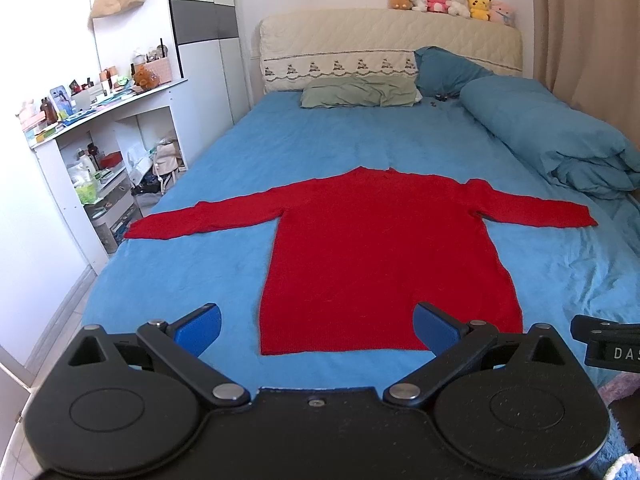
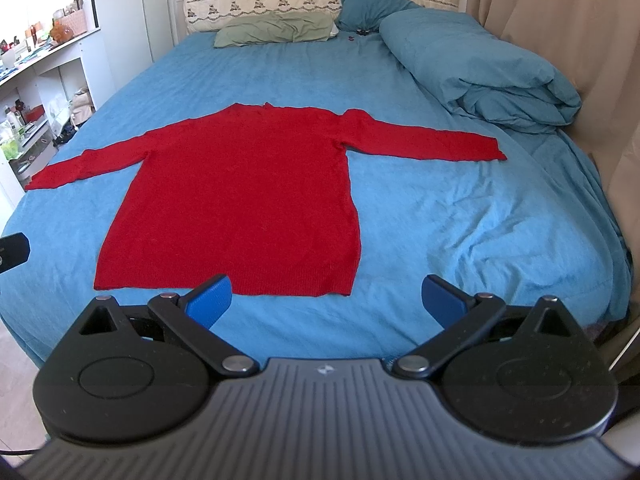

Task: Fold small clothes

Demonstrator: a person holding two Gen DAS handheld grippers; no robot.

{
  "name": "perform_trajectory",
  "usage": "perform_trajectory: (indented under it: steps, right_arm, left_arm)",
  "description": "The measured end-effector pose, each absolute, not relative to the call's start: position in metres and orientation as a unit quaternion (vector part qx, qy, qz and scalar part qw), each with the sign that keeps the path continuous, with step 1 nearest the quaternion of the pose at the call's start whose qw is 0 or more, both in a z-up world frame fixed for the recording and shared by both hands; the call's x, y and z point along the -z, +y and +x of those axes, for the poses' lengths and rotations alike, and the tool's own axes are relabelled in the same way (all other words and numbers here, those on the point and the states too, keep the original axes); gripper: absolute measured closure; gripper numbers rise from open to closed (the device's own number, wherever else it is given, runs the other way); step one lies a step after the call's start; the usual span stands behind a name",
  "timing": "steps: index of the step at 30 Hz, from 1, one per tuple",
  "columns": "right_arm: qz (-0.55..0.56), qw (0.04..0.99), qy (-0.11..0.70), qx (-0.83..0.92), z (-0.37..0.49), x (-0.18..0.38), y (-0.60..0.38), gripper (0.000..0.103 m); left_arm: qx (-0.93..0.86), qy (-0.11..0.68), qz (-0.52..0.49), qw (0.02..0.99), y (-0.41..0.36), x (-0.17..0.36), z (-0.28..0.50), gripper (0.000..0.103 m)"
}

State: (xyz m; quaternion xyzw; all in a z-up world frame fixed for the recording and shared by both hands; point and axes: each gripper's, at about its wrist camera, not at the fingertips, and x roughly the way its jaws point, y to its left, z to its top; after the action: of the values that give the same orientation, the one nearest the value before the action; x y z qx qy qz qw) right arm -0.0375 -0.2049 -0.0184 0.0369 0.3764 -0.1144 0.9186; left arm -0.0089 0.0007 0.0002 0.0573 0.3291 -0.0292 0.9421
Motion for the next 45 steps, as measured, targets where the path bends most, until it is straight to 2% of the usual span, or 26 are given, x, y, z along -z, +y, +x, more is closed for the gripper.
perform_trajectory:
  steps: [45]
  right_arm:
    - [0.039,0.919,0.373,0.117,-0.0412,0.0151,-0.2079,0.0]
  left_arm:
    - [0.044,0.319,0.063,0.945,-0.0008,-0.0048,-0.0136,0.0]
